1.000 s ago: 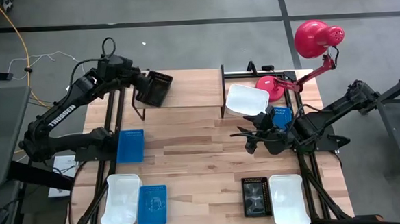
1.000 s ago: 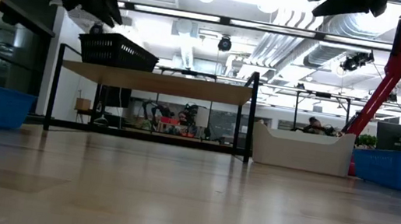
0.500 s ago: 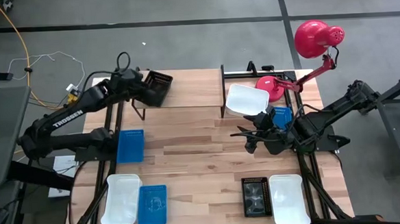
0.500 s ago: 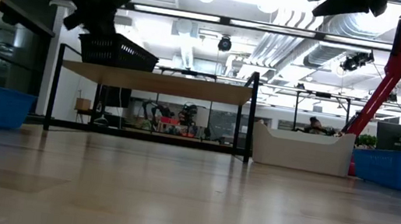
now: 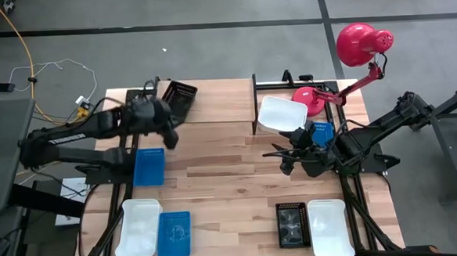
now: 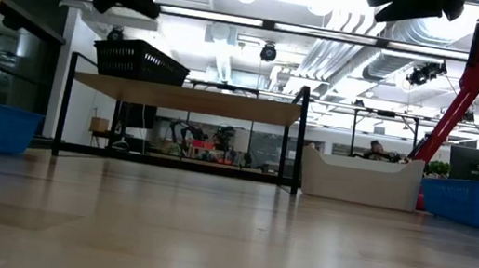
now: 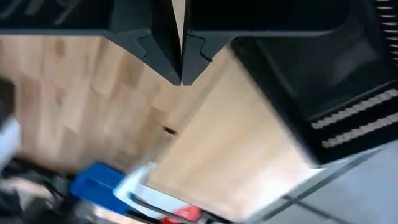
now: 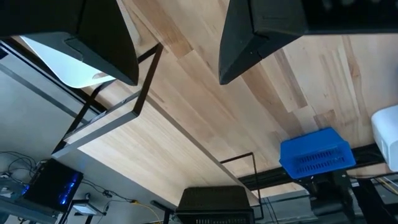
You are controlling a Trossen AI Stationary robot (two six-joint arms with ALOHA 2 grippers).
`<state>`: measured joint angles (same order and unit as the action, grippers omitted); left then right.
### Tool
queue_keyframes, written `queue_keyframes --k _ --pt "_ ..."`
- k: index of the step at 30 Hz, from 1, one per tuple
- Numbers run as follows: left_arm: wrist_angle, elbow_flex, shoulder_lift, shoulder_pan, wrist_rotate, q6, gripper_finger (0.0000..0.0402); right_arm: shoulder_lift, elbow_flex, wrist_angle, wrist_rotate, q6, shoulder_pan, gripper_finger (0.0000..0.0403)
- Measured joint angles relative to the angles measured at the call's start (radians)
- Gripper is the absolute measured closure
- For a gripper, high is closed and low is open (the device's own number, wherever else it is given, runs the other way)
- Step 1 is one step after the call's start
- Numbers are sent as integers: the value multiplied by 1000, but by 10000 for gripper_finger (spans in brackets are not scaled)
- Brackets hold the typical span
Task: Stack baskets on shelf by color
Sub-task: Stack the top right black bin on the black bin on the shelf
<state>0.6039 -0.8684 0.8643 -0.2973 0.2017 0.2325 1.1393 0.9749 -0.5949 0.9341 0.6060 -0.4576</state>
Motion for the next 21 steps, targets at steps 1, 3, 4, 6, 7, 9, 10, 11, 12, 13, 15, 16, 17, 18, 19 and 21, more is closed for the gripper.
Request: queue_keyframes --k 1,3,4,6,7,9,10,11,12,13,15,16,17,18,19,21 --pt "12 0 -3 55 36 -1 401 0 0 0 1 0 0 194" --pt "74 0 -8 158 121 -10 401 0 0 0 6 0 0 194" --pt "112 0 -10 205 174 -8 401 0 0 0 6 0 0 194" --pt "195 1 0 294 296 43 401 0 0 0 6 -1 0 194" --pt "229 4 12 332 352 74 401 0 0 0 6 -1 0 194" --pt "265 15 44 391 450 124 401 0 0 -1 11 -2 0 194" --pt "267 20 59 411 490 140 401 0 0 0 17 -2 0 194" --pt "264 23 75 423 522 150 401 0 0 -1 20 -2 0 194" --pt "263 24 93 428 549 157 401 0 0 -1 24 -2 0 194" --pt "264 27 111 429 573 164 401 0 0 -1 28 -2 0 194" --pt "264 27 155 428 617 181 401 0 0 -1 28 -3 0 194" --pt "264 27 177 427 641 185 401 0 0 -1 28 -3 0 194" --pt "264 28 196 425 662 188 401 0 0 0 28 -3 0 194" --pt "264 28 212 421 685 199 401 0 0 -1 28 -3 0 194" --pt "263 28 228 420 705 211 401 0 0 -1 28 -3 0 194" --pt "264 28 258 412 719 218 401 0 0 -1 28 -3 0 194"
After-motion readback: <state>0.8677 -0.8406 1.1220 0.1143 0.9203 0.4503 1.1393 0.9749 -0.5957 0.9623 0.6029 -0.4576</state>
